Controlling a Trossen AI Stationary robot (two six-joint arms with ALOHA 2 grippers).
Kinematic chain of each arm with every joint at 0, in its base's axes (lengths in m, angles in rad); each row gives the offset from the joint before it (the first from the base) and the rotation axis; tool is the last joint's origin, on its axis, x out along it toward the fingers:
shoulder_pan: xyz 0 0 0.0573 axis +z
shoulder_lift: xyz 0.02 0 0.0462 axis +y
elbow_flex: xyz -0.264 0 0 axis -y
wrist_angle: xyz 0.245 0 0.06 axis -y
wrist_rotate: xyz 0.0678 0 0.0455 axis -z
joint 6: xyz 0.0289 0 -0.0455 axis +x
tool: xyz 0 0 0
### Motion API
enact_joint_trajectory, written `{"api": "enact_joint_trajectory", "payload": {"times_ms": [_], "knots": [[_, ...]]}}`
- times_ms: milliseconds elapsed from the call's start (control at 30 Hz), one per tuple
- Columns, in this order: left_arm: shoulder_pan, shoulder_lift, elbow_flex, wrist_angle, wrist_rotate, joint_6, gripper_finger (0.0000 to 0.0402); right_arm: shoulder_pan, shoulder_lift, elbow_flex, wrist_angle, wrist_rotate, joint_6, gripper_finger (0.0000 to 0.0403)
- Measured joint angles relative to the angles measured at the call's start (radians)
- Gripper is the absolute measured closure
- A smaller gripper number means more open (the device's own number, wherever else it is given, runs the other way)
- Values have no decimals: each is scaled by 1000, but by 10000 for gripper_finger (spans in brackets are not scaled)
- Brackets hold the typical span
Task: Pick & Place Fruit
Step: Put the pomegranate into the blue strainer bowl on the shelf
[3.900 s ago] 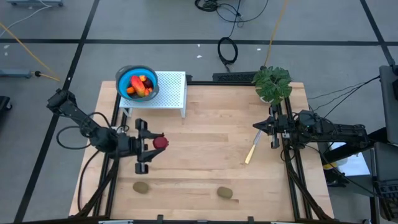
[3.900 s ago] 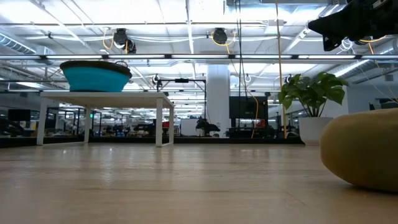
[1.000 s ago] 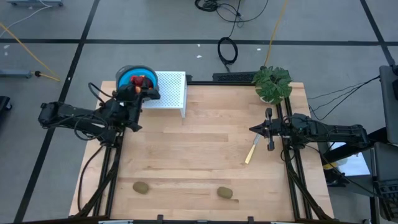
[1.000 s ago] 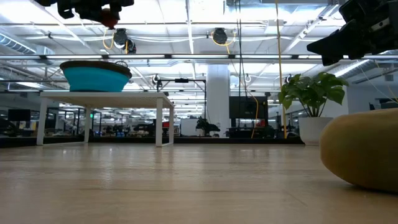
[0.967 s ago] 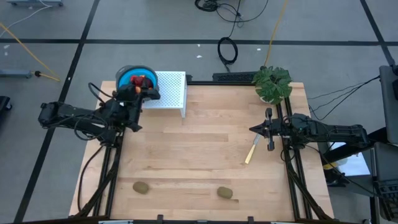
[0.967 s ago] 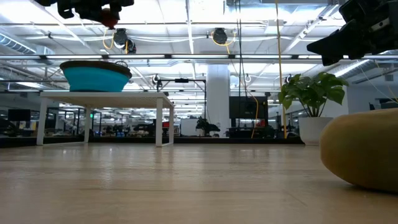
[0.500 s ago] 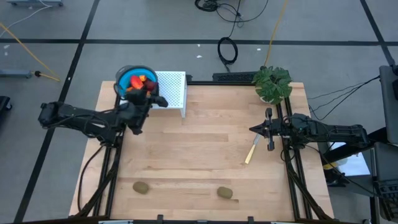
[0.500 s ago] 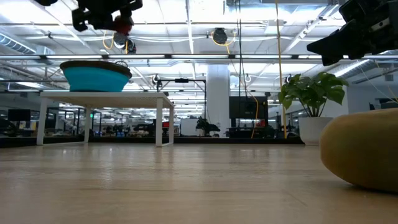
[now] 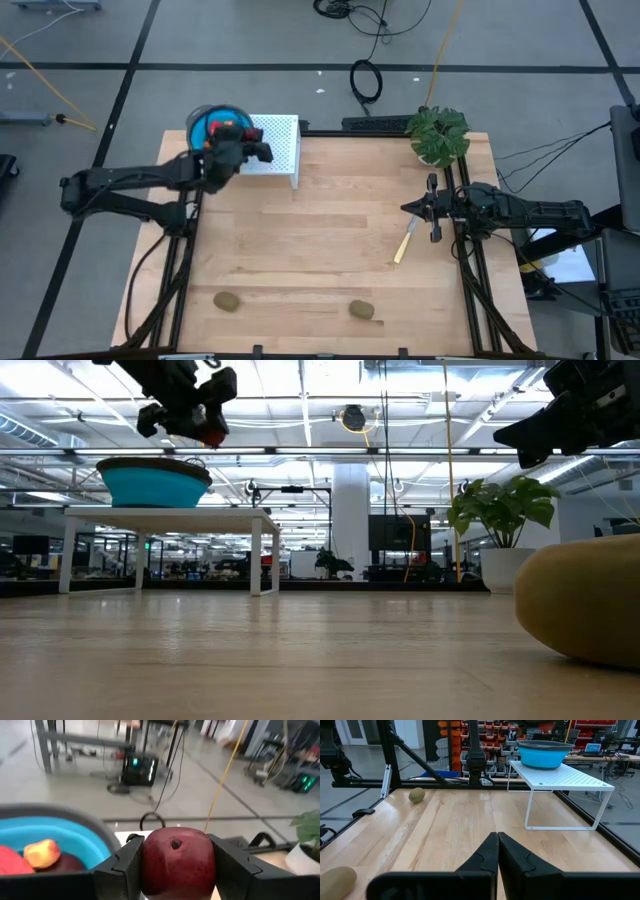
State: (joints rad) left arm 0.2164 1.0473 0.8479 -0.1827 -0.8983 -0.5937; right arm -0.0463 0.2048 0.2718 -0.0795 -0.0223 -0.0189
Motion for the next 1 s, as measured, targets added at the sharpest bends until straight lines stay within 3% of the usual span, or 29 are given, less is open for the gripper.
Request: {"api": "enact_joint_trajectory", "payload": {"times_ms": [567, 1000], "knots": [[340, 0, 166, -446, 340, -127, 218, 0, 0, 0, 0, 0, 0, 403], [406, 40, 180, -572, 475, -123, 218, 0, 0, 0, 0, 8, -26, 403]]}}
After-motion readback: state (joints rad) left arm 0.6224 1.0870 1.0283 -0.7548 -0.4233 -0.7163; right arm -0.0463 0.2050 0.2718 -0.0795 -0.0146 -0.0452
